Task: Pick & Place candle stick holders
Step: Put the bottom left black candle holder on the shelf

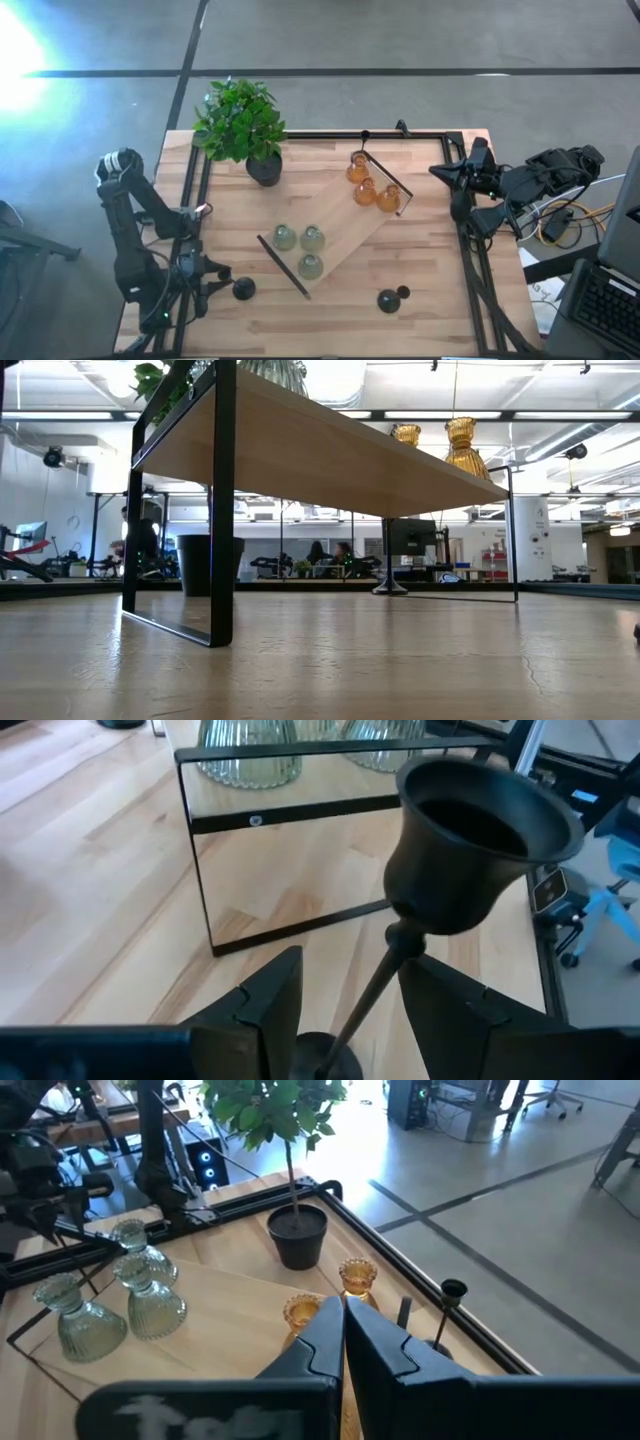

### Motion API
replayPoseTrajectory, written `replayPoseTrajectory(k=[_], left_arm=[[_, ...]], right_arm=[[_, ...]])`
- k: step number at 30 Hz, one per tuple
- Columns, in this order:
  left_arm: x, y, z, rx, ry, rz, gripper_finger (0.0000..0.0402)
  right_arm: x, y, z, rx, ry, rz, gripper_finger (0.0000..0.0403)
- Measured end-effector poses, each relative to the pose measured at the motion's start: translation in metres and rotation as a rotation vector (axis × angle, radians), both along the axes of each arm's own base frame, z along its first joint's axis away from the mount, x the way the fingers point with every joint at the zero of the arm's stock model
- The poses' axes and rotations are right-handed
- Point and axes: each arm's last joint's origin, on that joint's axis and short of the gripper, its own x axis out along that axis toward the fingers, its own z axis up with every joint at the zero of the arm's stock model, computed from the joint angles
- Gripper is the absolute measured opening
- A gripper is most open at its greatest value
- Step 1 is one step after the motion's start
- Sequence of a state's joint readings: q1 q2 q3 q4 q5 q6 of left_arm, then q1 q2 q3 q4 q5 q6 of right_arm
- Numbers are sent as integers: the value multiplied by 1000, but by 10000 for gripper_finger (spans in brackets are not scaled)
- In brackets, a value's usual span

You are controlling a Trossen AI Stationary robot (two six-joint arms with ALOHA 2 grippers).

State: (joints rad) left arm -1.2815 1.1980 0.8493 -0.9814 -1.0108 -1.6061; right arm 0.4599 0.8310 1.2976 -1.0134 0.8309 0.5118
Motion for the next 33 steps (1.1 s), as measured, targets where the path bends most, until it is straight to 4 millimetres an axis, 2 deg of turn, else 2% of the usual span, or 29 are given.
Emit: replayPoseTrajectory(k=[11,17,25,30,33], left_arm=[[1,-2,-18,-57,-40,7,164],[3,-4,-22,-41,-63,-20,130],[5,-6,-12,46,-97,-60,19],[9,-5,0,-1,-116,-34,17],[12,-1,22,-54,-134,-6,17]], right_arm=[[0,0,0,-7,-2,-8,8],[0,0,0,-15,-2,-14,8],[0,-1,0,-25,-5,-33,8],[0,-1,1,-32,-5,-37,8],[0,-2,1,-36,-6,-43,8]])
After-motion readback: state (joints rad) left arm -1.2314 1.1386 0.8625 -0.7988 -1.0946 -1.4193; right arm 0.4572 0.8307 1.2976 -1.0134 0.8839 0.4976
